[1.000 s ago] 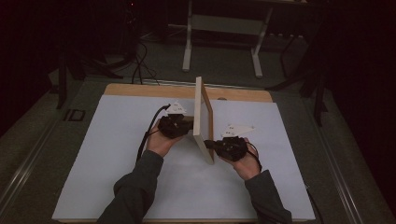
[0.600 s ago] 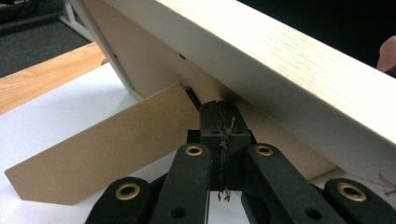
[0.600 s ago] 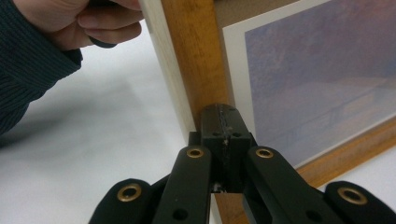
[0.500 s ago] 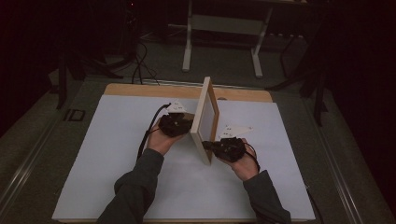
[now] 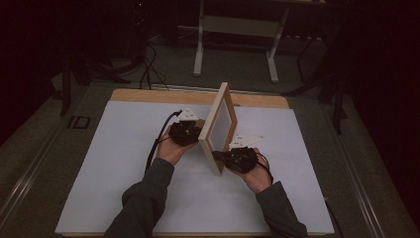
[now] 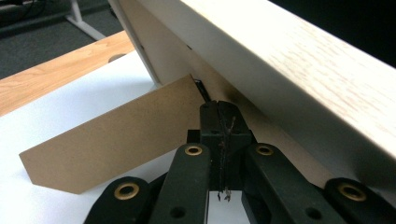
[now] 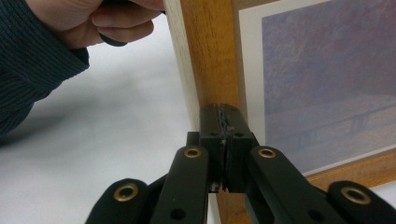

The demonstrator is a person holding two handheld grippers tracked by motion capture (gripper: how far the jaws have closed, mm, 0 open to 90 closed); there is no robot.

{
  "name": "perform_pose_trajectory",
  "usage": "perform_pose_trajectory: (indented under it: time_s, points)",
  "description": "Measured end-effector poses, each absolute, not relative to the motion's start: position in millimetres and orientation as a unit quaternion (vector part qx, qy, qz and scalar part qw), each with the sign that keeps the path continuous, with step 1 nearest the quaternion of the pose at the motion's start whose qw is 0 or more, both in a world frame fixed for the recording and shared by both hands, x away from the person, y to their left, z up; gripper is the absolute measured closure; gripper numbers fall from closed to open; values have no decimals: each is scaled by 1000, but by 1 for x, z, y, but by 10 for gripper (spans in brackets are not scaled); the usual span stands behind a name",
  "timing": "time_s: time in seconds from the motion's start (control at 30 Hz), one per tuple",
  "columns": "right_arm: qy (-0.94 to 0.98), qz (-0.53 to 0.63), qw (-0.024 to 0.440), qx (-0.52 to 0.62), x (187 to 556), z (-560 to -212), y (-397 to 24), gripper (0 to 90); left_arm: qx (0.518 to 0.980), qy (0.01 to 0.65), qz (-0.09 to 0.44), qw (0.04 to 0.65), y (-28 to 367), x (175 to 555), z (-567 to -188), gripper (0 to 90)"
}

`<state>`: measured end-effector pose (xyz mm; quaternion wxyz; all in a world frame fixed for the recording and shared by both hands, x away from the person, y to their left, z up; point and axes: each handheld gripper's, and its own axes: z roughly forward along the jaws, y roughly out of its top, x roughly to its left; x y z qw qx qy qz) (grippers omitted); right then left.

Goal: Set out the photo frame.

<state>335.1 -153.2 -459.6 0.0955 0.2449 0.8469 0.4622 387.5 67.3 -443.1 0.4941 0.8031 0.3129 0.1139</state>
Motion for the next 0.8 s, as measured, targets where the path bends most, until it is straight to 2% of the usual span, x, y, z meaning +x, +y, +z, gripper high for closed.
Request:
perform_pose_trajectory:
  time_s: [0.43, 0.57, 0.8]
  points:
    - [849, 461, 96, 241, 336, -460, -157, 838, 796, 339, 110, 489, 84, 381, -444, 773]
    - [851, 455, 101, 242, 336, -460, -157, 818, 796, 348, 108, 483, 88, 378, -443, 698]
    - [848, 456, 105, 248, 337, -458, -161, 792, 788, 359, 105, 489, 97, 369, -442, 655]
